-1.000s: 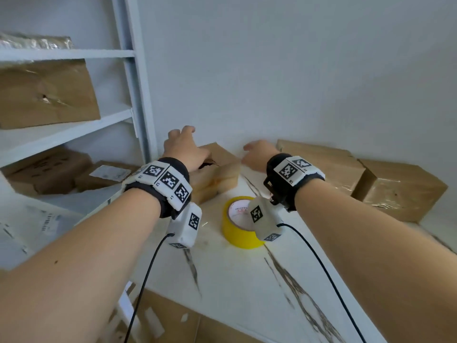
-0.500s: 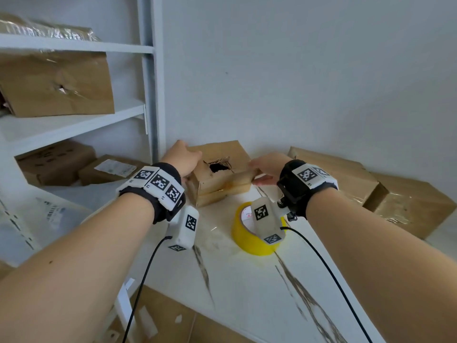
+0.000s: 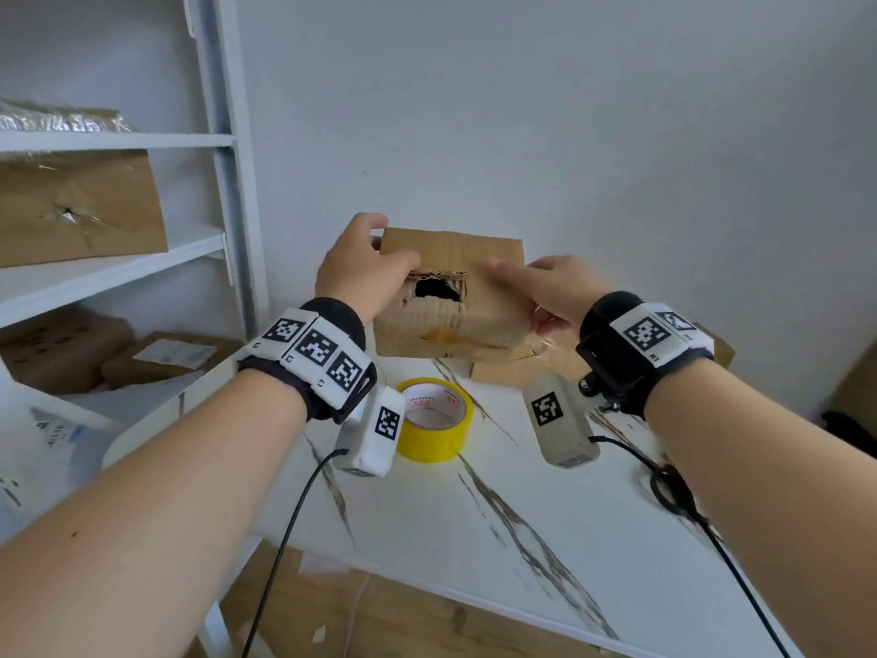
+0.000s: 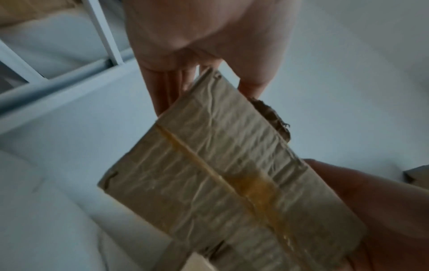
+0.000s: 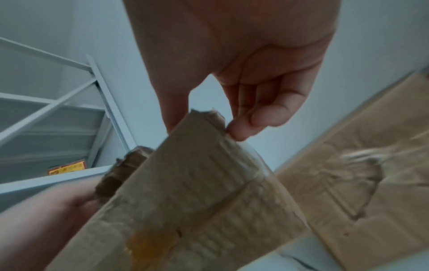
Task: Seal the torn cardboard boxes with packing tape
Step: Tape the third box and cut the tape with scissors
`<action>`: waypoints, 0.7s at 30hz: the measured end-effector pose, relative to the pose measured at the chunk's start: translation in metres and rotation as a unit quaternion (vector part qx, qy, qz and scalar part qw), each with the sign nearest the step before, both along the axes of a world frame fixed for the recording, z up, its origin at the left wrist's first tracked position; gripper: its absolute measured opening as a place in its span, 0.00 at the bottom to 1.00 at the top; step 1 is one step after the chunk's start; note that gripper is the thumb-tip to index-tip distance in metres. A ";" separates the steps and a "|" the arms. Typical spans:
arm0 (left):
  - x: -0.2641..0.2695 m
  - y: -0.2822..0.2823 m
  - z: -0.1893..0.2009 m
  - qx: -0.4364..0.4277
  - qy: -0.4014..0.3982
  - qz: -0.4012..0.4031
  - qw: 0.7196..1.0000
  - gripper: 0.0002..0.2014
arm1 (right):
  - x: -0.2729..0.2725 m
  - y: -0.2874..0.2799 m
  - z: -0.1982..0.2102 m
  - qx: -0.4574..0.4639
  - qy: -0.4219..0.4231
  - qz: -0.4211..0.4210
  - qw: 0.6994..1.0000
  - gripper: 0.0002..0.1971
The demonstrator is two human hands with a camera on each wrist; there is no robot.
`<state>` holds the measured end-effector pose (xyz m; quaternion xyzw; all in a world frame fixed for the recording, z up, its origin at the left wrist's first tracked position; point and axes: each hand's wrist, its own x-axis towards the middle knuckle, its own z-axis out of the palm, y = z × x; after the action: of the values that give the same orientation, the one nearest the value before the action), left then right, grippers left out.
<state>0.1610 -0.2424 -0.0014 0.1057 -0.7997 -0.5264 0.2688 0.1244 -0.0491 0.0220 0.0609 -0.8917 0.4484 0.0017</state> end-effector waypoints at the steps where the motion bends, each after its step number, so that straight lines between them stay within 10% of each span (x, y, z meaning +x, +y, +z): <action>1: 0.003 0.011 0.002 -0.002 -0.001 -0.005 1.000 0.27 | 0.004 0.014 -0.001 -0.017 -0.011 -0.010 1.000 0.30; 7: 0.014 0.073 0.001 -0.026 -0.005 -0.089 0.996 0.12 | 0.034 0.088 -0.022 -0.085 -0.120 0.014 0.989 0.29; 11: 0.019 0.107 -0.001 -0.033 -0.012 -0.137 0.990 0.11 | 0.040 0.116 -0.040 -0.040 -0.123 0.011 0.992 0.48; 16: 0.020 0.129 -0.005 -0.058 -0.027 -0.166 0.984 0.11 | 0.053 0.127 -0.049 0.047 -0.173 0.050 0.982 0.26; 21: 0.019 0.140 -0.018 -0.060 -0.053 -0.181 0.980 0.12 | 0.052 0.134 -0.060 0.038 -0.238 0.036 0.970 0.34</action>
<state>0.1803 -0.1028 -0.0189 -0.0293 -0.8489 -0.5111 0.1317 0.1764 0.0846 -0.0380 -0.0160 -0.8802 0.4153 -0.2291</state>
